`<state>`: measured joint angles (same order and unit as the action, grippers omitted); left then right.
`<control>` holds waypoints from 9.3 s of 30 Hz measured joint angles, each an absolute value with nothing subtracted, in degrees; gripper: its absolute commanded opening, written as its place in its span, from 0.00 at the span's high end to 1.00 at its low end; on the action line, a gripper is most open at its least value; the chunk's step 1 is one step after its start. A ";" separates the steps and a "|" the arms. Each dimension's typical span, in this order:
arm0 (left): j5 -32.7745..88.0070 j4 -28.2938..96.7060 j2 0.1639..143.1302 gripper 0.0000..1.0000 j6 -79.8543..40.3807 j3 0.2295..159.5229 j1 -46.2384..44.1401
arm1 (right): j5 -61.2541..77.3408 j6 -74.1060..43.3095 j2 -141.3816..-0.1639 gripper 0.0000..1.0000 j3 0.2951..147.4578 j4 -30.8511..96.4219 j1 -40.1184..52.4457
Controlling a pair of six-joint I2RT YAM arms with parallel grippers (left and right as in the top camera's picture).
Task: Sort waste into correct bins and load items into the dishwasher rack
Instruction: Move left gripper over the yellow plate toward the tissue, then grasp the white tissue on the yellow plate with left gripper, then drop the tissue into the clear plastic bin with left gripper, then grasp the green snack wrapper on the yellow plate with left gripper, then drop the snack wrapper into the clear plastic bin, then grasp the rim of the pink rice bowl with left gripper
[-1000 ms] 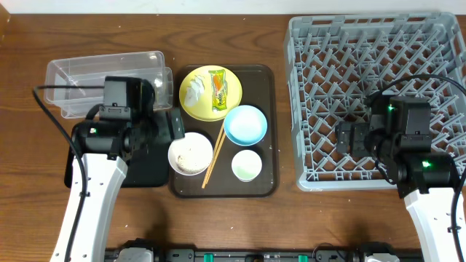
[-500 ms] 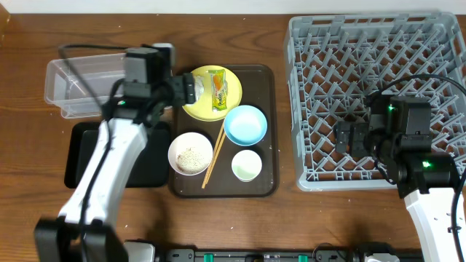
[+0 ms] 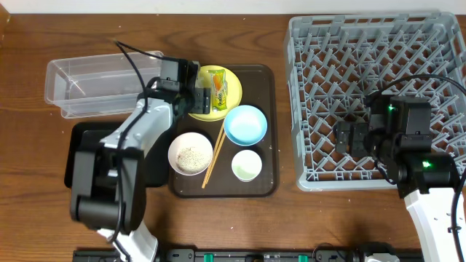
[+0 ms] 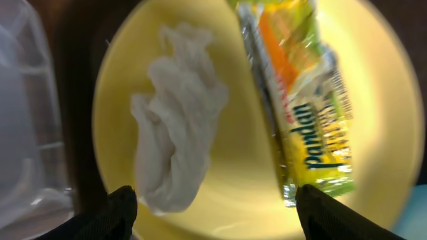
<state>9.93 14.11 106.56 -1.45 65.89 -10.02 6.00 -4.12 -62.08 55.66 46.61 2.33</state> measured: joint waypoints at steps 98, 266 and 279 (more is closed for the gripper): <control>-4.89 22.68 103.48 0.94 -6.20 64.73 -9.34 | 5.98 -4.12 -62.08 0.01 55.68 46.68 2.33; 5.80 37.21 101.16 0.88 -26.20 61.39 -25.21 | 5.93 -4.12 -62.08 0.01 55.75 47.92 2.33; 4.10 40.49 98.10 0.94 -25.65 61.98 -25.23 | 5.93 -4.12 -62.08 0.01 55.75 48.42 2.33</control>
